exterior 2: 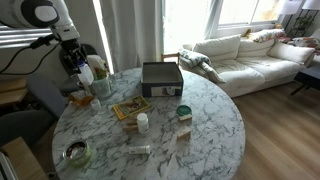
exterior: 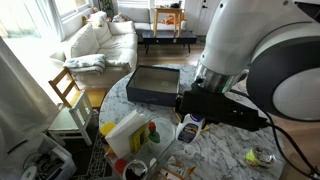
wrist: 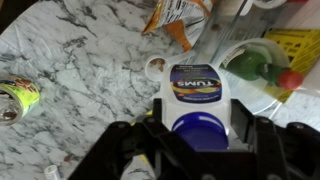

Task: Pick up the container with a blue lid and place it the right way up on the table, pick up the container with a blue lid and put it in the clear storage container

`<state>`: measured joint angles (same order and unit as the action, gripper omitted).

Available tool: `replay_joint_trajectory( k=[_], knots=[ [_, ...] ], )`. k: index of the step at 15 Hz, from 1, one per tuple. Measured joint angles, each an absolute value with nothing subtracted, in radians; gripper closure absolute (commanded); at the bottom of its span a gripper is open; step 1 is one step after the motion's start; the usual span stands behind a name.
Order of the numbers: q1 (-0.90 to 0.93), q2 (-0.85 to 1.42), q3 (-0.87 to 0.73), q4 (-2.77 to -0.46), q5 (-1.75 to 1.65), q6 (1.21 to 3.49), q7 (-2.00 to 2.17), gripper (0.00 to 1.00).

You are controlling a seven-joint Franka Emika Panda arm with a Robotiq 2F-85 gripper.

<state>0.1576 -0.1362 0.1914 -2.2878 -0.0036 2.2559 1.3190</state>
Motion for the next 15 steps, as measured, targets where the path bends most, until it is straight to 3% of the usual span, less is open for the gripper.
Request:
replay_joint_trajectory(
  k=[15],
  knots=[
    [0.232, 0.062, 0.261, -2.114, -0.001, 2.301, 1.227, 0.58]
  ],
)
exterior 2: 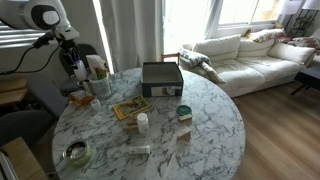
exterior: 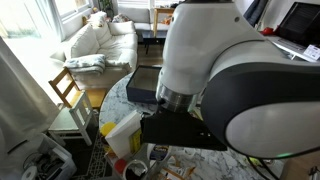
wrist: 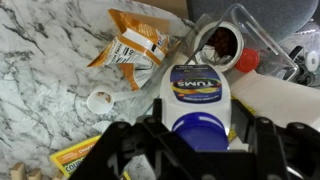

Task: Pick up the container with a blue lid and place it the right way up on the table, pick up the container with a blue lid and put it in the clear storage container

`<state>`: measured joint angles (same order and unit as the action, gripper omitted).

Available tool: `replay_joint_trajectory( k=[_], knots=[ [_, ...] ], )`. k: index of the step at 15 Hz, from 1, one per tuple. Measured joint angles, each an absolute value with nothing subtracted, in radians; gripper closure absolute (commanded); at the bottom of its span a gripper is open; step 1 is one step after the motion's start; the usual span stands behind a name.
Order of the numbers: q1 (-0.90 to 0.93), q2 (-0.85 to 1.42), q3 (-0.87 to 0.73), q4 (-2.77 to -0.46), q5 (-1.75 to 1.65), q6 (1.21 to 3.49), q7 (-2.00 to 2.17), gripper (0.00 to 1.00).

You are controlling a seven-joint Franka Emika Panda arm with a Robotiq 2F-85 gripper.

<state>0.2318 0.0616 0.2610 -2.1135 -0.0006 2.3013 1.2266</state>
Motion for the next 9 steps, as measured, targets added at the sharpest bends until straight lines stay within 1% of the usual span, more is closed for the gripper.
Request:
replay_joint_trajectory(
  k=[9],
  knots=[
    [0.285, 0.19, 0.246, -2.012, -0.158, 2.336, 1.37, 0.58]
  ],
)
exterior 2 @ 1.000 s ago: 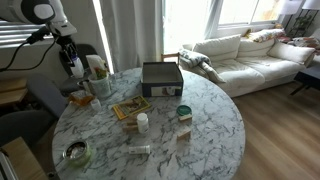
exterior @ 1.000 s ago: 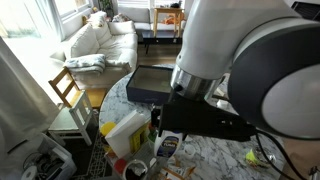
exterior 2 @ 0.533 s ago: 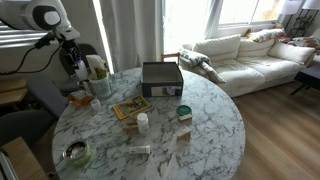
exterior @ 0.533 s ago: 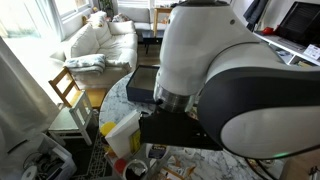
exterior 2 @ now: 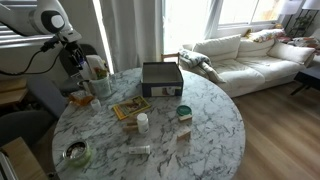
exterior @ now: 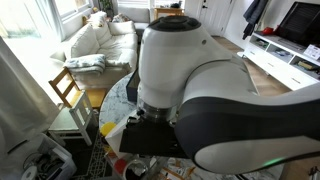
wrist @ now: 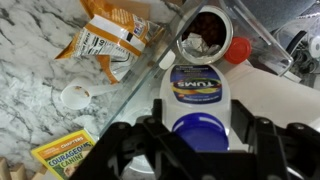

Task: Pick up the container with a blue lid and place it the right way up on the table, pick up the container with a blue lid and put it in the clear storage container

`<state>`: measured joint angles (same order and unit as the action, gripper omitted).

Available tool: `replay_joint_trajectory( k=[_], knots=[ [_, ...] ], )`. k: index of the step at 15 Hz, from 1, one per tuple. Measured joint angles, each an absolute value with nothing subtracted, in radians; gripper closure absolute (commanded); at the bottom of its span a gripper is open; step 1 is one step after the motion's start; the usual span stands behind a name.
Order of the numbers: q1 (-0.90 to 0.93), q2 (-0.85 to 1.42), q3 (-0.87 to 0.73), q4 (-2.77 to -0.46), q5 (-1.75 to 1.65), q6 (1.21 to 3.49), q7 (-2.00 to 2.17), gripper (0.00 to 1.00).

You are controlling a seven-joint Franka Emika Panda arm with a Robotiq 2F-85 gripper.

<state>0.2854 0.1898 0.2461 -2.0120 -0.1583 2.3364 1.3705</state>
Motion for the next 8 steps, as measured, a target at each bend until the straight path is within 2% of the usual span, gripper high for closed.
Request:
replay_joint_trajectory(
  k=[8],
  knots=[
    [0.366, 0.261, 0.203, -1.952, -0.31, 2.324, 1.583, 0.58]
  ],
)
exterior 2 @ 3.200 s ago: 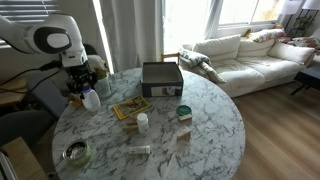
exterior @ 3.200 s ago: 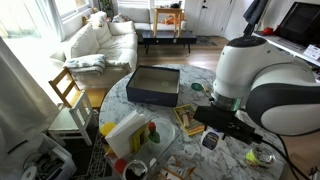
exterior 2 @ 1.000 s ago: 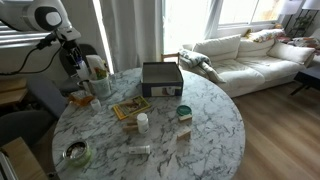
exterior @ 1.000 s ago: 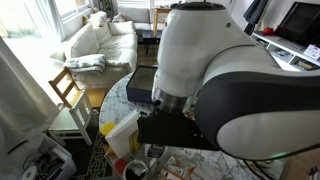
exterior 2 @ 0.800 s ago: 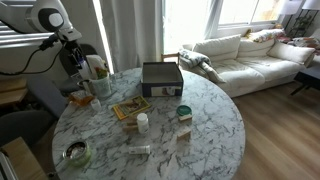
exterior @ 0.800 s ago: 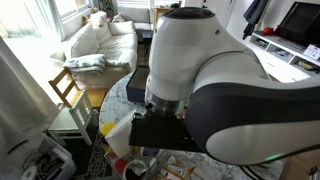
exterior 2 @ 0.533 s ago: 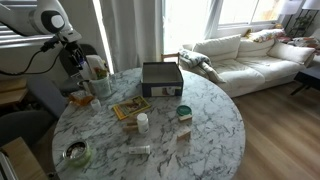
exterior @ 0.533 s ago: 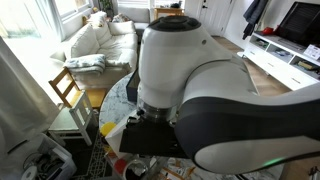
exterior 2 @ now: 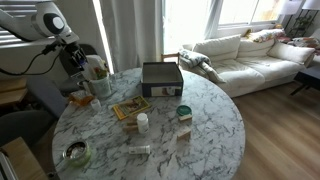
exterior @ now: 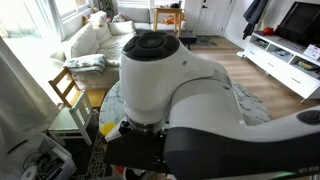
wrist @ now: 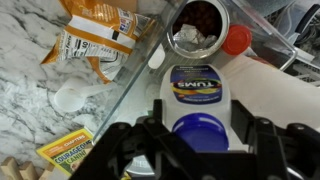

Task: Pick up the container with a blue lid and place it the right way up on the table, pick up the container with a blue lid and put it in the clear storage container

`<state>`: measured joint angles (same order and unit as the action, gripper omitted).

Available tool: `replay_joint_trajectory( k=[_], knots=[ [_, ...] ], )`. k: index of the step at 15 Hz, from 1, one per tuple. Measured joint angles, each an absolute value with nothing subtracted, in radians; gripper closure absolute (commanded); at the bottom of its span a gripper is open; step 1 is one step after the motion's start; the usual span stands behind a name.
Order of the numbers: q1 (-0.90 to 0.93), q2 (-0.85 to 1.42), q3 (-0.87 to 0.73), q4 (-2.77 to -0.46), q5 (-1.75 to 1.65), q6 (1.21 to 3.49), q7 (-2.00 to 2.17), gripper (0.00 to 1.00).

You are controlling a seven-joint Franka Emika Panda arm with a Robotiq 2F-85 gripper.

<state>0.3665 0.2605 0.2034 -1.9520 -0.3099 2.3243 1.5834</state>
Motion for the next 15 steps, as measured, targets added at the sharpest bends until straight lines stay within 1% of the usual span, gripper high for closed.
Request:
replay_joint_trajectory(
  k=[10, 15],
  knots=[
    [0.457, 0.344, 0.179, -1.884, -0.489, 2.208, 1.757, 0.58],
    [0.472, 0.381, 0.176, -1.851, -0.5, 2.146, 1.814, 0.58]
  ],
)
